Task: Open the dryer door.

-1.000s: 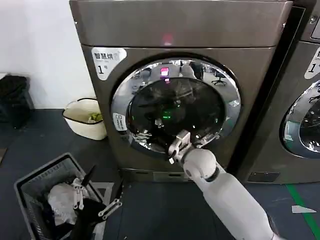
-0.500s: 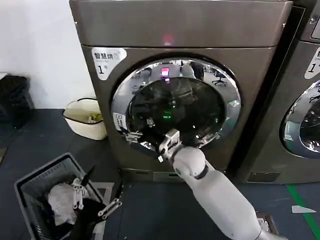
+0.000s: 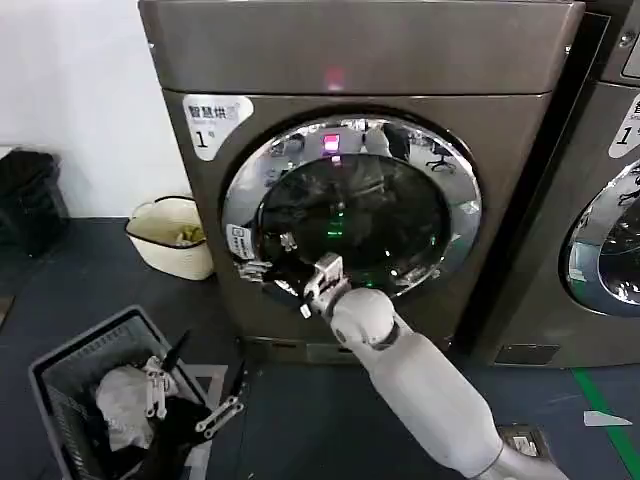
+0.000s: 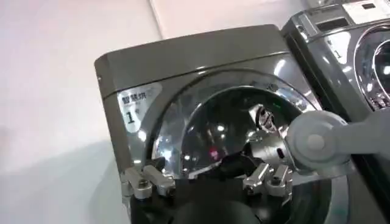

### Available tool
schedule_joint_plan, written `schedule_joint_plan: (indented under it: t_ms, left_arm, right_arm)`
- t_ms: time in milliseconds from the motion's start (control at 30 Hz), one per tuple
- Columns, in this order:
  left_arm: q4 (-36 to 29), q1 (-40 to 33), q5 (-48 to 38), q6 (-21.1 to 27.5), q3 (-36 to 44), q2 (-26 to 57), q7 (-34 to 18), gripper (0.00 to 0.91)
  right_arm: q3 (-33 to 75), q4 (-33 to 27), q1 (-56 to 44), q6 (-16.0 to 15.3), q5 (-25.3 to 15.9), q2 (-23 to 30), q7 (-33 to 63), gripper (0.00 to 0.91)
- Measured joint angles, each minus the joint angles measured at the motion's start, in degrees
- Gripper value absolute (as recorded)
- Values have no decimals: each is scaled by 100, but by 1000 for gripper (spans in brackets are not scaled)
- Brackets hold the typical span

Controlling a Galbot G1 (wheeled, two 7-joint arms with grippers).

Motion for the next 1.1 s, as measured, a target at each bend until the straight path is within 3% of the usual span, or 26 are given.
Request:
schedule_joint_plan:
  t_ms: [533, 1100]
  left_arm:
    - [20, -13, -38, 3, -83, 2, 4, 907]
    - [66, -155, -599, 276, -555, 178, 272, 907]
  right_arm:
    - [-26, 74, 44, -1, 147, -226, -887, 907]
    - [-109, 474, 47, -98, 640, -807, -1819, 907]
